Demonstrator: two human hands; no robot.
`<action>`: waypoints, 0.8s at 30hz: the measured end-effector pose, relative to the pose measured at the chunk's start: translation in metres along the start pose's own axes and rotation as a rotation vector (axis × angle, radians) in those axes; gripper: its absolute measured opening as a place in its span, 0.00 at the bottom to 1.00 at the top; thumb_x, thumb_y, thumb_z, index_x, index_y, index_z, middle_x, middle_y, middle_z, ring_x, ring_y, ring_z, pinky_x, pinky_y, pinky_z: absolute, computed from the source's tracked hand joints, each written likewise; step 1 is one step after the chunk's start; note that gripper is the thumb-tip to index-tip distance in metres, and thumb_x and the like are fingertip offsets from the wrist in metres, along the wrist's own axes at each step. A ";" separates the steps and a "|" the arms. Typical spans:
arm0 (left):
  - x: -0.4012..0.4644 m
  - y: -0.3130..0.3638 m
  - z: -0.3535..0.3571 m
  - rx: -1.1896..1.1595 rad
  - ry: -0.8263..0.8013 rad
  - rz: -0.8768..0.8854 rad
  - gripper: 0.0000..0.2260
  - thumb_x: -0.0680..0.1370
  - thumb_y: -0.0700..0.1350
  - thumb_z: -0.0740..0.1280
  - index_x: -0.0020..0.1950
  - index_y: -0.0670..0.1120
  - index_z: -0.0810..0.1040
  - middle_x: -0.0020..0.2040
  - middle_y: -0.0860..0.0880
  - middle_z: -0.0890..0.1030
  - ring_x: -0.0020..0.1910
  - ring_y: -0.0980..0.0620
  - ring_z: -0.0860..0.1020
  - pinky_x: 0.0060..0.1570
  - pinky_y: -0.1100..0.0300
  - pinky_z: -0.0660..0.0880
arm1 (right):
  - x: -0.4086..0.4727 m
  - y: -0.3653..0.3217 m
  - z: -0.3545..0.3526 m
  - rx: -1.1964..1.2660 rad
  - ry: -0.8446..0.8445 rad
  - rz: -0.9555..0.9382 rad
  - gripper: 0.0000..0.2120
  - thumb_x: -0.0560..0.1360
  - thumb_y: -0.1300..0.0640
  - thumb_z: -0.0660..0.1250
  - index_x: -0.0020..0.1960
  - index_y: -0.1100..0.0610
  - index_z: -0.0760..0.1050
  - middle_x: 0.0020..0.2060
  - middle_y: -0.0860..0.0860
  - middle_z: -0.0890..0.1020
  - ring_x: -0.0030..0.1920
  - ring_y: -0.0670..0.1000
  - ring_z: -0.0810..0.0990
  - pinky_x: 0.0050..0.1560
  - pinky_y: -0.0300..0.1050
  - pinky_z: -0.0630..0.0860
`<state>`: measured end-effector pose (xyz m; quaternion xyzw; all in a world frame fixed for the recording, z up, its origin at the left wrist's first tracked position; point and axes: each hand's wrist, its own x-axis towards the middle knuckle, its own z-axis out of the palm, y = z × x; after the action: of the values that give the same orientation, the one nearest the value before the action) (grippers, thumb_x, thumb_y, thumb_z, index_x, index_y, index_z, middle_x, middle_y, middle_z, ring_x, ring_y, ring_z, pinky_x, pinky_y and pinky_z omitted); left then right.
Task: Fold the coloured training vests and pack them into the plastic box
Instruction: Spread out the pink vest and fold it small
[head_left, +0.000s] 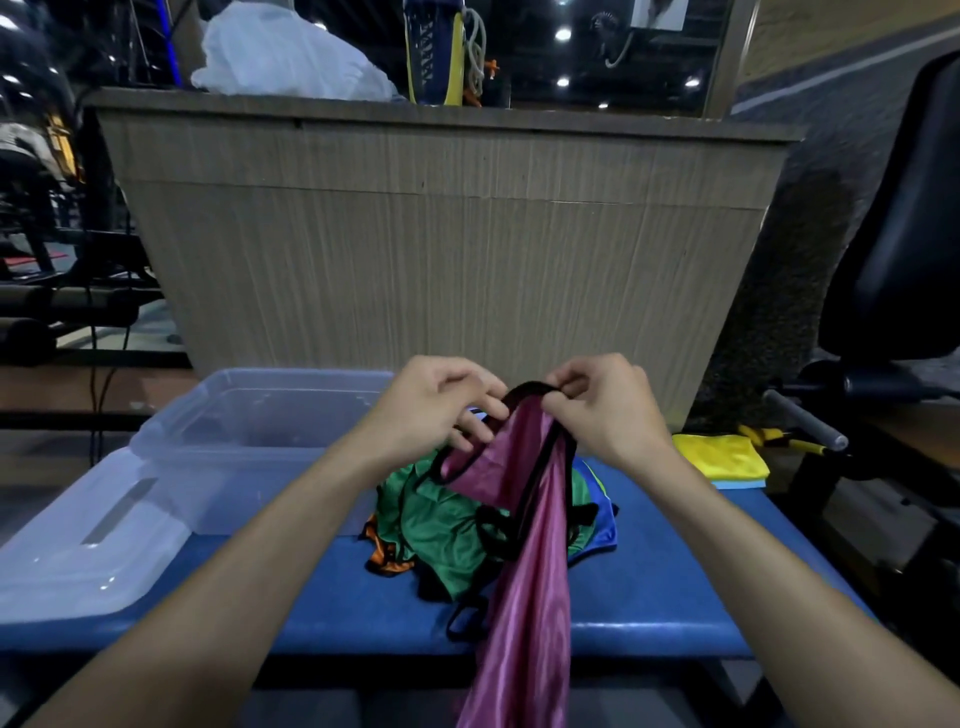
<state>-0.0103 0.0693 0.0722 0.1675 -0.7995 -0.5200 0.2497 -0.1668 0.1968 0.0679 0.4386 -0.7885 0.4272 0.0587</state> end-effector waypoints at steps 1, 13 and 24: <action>-0.008 -0.005 -0.002 0.070 0.070 0.113 0.08 0.84 0.43 0.64 0.52 0.44 0.83 0.45 0.49 0.87 0.39 0.51 0.84 0.38 0.59 0.79 | 0.002 0.001 -0.005 0.020 -0.001 0.014 0.10 0.69 0.61 0.72 0.33 0.48 0.79 0.30 0.48 0.84 0.30 0.41 0.79 0.39 0.38 0.75; -0.062 -0.082 0.043 0.905 0.203 0.652 0.21 0.73 0.56 0.74 0.63 0.52 0.77 0.48 0.60 0.78 0.45 0.61 0.71 0.41 0.72 0.64 | 0.010 -0.005 -0.023 0.060 -0.062 -0.044 0.04 0.69 0.61 0.74 0.39 0.53 0.85 0.31 0.47 0.85 0.35 0.40 0.84 0.43 0.35 0.80; -0.015 0.007 -0.039 0.927 -0.009 0.677 0.18 0.79 0.61 0.62 0.48 0.50 0.84 0.38 0.56 0.80 0.34 0.61 0.70 0.35 0.63 0.68 | 0.008 0.041 -0.068 0.396 -0.228 -0.100 0.07 0.77 0.70 0.69 0.49 0.61 0.82 0.41 0.59 0.84 0.42 0.48 0.81 0.50 0.41 0.79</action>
<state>0.0247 0.0510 0.0887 -0.0078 -0.9541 -0.0068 0.2993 -0.2211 0.2509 0.0889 0.5256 -0.6682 0.5176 -0.0969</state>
